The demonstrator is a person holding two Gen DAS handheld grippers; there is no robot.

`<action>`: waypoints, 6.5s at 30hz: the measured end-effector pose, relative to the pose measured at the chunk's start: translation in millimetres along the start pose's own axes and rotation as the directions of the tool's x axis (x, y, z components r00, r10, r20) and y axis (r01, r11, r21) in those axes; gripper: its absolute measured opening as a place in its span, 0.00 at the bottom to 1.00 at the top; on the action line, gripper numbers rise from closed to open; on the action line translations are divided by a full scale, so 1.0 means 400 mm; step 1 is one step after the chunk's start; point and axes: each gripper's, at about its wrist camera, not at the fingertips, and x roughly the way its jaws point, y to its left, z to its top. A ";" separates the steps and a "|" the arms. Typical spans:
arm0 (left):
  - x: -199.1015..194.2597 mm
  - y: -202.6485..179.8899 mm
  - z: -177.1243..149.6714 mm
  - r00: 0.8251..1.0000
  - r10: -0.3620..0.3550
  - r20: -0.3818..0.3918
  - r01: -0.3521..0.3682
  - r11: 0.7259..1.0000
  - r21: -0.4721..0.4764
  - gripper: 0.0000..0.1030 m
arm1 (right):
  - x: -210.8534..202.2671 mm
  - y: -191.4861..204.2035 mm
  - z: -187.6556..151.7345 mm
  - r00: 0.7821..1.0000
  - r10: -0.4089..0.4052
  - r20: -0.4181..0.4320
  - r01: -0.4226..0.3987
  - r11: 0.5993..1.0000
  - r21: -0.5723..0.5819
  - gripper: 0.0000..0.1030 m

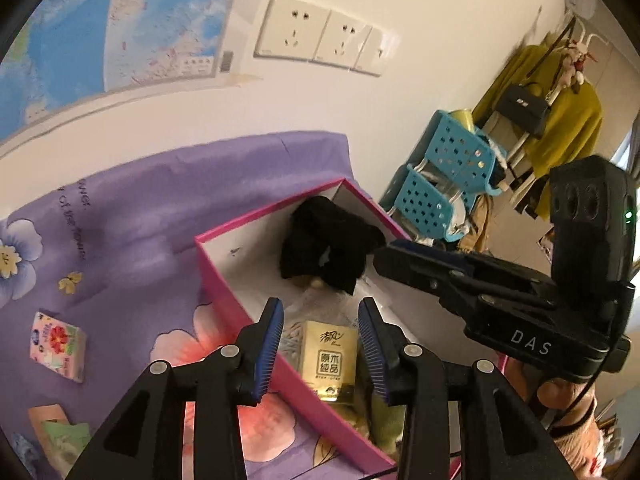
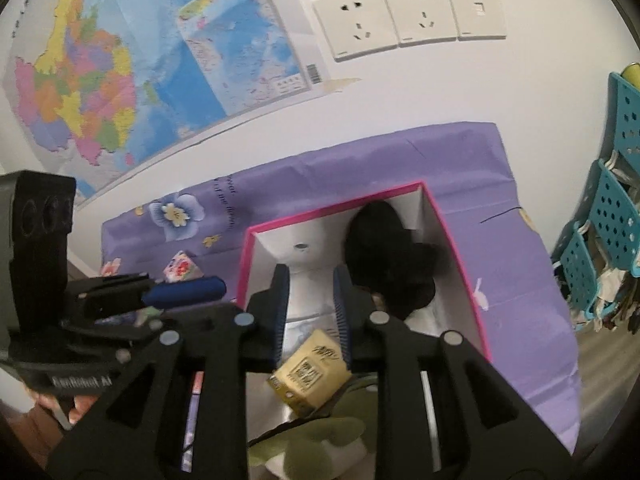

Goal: Organize soft objects

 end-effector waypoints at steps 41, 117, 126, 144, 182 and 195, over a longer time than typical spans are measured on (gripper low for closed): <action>-0.262 0.289 -0.513 0.989 0.145 -0.005 -0.145 0.981 -0.127 0.39 | 0.247 0.353 -0.410 0.922 0.250 -0.296 -0.283 0.956 -0.073 0.44; -0.192 -0.088 -0.357 0.996 -0.035 0.086 0.024 0.991 0.130 0.62 | -0.238 0.176 -0.326 0.972 0.140 0.188 -0.120 0.986 -0.116 0.19; -0.124 -0.146 -0.246 0.993 -0.050 0.103 0.032 0.984 0.173 0.62 | -0.275 0.072 -0.274 0.965 0.077 0.252 -0.070 0.997 -0.035 0.19; 0.024 -0.158 -0.122 0.997 -0.060 0.046 0.052 0.984 0.171 0.62 | -0.220 -0.089 -0.220 0.978 -0.017 0.208 -0.013 0.990 0.141 0.22; -0.294 -0.006 -0.285 0.958 -0.011 0.287 -0.032 0.989 0.145 0.62 | -0.242 0.179 -0.278 0.924 0.336 0.183 -0.317 0.940 -0.124 0.34; -0.372 0.352 -0.394 0.925 0.336 0.177 -0.312 0.938 -0.151 0.62 | 0.061 0.419 -0.363 0.893 0.435 -0.120 -0.449 0.879 -0.157 0.34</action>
